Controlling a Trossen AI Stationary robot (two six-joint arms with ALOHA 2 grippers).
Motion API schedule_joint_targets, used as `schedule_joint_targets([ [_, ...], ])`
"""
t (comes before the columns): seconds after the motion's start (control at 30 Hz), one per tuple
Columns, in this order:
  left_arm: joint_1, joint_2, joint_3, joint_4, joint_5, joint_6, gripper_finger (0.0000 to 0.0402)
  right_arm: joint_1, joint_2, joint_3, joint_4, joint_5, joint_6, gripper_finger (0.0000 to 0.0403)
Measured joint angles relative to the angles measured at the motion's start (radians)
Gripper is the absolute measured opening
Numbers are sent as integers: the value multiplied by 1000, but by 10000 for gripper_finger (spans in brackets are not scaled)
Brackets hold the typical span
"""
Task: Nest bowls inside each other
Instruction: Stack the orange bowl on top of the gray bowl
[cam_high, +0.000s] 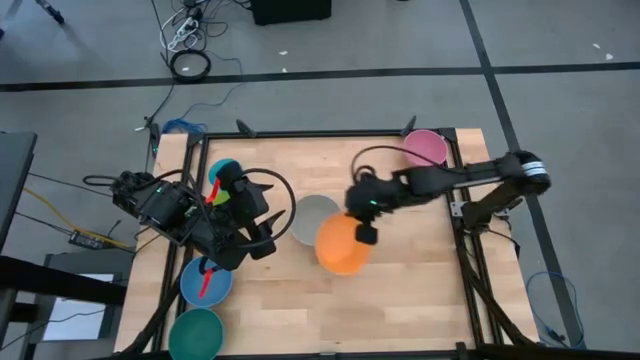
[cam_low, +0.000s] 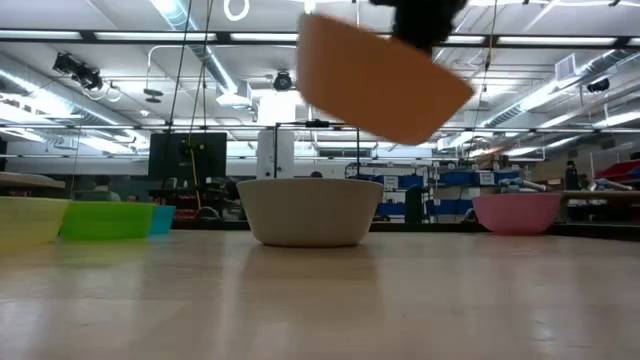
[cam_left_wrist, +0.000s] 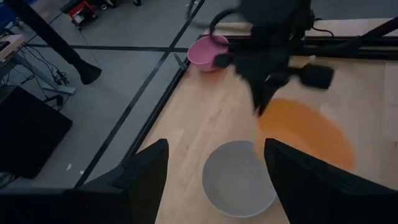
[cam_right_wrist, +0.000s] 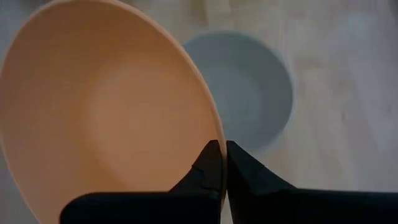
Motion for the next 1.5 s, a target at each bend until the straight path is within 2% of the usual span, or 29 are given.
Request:
schedule_joint_targets([
  [0.2,-22,0,0,-1,43,11,273,-76,174,138,18,-27,-143,0],
  [0.37,-65,-11,0,0,35,22,273,-137,258,212,24,-31,-204,0],
  [0.53,-102,-29,0,-1,11,19,273,-195,300,226,10,-78,-214,0],
  [0.73,-138,-39,-8,3,17,6,273,-218,339,225,-15,-86,-223,0],
  [0.93,-147,-62,-97,-1,32,-51,273,-247,351,216,3,-87,-223,0],
  [1.03,-149,-79,-143,-1,47,-85,273,-258,350,214,-43,-110,-218,4],
  [1.17,-151,-101,-194,0,63,-127,273,-250,349,214,-78,-159,-205,42],
  [1.5,-155,-140,-262,-1,72,-164,273,-207,339,214,-51,-136,-179,206],
])
